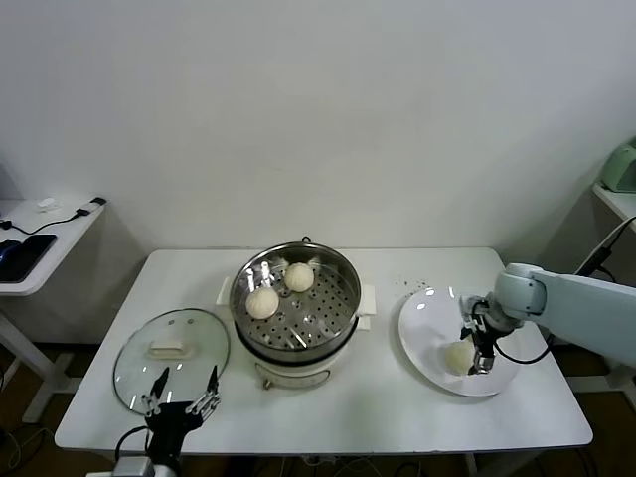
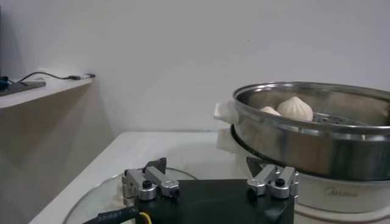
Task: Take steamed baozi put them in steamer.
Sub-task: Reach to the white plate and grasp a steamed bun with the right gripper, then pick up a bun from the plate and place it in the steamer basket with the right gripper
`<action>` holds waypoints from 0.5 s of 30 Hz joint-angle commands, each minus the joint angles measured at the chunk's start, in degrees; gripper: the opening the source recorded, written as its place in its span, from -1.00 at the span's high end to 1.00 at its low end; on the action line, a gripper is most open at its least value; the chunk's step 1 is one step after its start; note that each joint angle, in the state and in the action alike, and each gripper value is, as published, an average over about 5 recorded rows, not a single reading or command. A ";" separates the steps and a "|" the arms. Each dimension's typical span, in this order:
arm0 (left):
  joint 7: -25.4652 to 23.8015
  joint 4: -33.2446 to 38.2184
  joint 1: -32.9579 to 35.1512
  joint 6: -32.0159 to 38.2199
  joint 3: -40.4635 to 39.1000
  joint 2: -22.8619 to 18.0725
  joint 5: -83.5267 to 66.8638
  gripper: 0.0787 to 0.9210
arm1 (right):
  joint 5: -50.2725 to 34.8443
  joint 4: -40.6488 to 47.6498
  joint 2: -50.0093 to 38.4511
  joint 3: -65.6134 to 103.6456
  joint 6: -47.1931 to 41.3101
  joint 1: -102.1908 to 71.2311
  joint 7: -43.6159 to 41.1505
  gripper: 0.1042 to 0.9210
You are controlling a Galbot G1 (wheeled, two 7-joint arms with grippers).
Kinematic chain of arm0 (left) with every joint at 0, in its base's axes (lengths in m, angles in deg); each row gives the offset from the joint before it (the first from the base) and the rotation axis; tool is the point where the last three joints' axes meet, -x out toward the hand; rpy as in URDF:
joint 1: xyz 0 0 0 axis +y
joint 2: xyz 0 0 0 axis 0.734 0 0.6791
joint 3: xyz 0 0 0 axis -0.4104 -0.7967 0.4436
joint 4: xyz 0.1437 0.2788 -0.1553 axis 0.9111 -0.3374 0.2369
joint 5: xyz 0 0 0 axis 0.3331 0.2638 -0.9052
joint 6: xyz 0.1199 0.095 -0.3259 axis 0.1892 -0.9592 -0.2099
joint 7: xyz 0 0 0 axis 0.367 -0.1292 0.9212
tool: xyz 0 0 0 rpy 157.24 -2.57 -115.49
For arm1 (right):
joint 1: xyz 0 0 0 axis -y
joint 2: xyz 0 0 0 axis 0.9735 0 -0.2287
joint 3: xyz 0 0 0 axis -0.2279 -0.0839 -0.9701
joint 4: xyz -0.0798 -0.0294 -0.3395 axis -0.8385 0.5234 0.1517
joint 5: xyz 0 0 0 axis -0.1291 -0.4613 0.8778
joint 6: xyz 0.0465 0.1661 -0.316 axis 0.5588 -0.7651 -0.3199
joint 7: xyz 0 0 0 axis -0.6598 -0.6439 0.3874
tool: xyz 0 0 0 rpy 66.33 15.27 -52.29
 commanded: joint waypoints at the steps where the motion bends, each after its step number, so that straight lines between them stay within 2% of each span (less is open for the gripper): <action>1: -0.02 -0.14 -0.19 -0.08 -0.09 0.09 0.10 -0.77 | 0.41 0.89 0.41 2.14 -0.74 -3.05 1.38 -0.70; 15: -0.01 0.23 -0.33 -0.17 -0.19 -0.07 0.49 -0.77 | -0.72 0.11 -0.01 0.67 1.20 2.77 -1.83 -0.38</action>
